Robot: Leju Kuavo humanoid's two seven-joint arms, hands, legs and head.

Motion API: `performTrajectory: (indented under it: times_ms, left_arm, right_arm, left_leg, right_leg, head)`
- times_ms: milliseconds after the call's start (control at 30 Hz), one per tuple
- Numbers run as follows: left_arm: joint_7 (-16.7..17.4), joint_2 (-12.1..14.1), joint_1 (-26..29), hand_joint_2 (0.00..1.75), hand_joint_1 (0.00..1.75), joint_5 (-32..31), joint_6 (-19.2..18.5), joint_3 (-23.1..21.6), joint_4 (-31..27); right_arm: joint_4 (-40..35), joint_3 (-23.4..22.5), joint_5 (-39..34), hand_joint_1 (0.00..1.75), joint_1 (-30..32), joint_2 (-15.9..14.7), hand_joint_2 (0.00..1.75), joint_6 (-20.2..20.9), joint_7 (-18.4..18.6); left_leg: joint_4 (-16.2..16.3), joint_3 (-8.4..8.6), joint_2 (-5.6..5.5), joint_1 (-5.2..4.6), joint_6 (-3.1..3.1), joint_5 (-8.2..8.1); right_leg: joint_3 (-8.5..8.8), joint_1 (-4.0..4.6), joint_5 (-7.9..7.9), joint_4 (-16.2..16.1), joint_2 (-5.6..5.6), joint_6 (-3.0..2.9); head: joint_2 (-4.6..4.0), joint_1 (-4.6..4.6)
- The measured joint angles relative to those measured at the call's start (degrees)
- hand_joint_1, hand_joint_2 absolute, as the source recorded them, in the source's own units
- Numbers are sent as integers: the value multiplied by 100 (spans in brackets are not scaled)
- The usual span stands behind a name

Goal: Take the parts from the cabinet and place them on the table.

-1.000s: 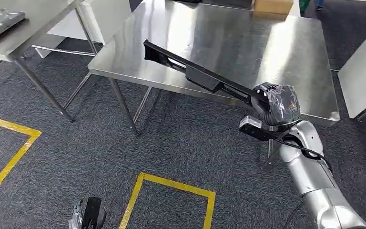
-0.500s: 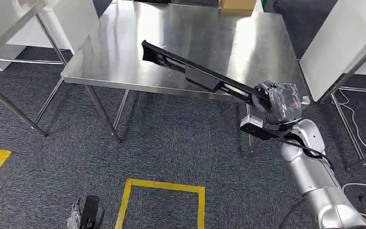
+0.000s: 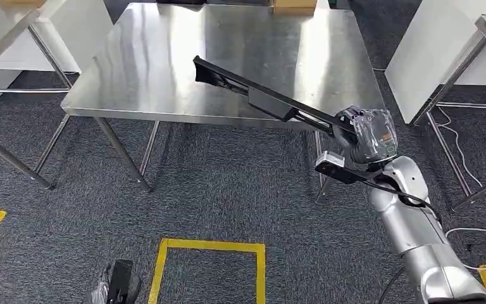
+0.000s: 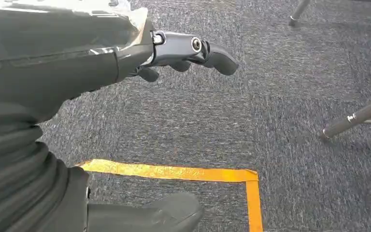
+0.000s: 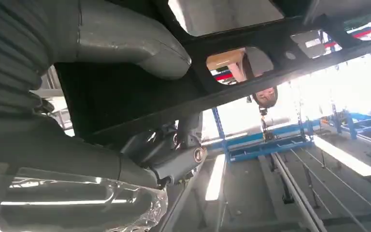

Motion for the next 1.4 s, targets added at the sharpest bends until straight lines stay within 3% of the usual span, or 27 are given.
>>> performTrajectory:
  times_ms: [67,233,800,1400]
  left_arm:
    - [26,0,1,175,0,0,-2,11,0]
    - [44,0,1,175,0,-2,-7,17,0]
    - [96,9,3,175,0,13,-304,31,0]
    - [87,22,8,175,0,2,-223,42,0]
  right_arm:
    - [20,20,-15,175,0,2,175,-2,0]
    - [31,24,-28,175,0,4,175,-4,0]
    - [46,26,-68,175,1,9,175,-11,0]
    - [70,157,-37,175,-6,81,175,-11,-2]
  left_leg:
    - [-10,-6,-1,4,-58,11]
    - [-13,-14,-2,5,-99,20]
    - [-5,-26,-5,-80,-93,27]
    - [-5,-26,-6,-81,-92,27]
  right_leg:
    - [-16,5,12,4,-1,-37]
    - [-24,21,18,5,-1,-48]
    - [-24,20,31,5,-2,-57]
    - [-24,20,31,6,-3,-56]
  head:
    - [0,-2]
    - [0,2]
    - [0,2]
    - [0,2]
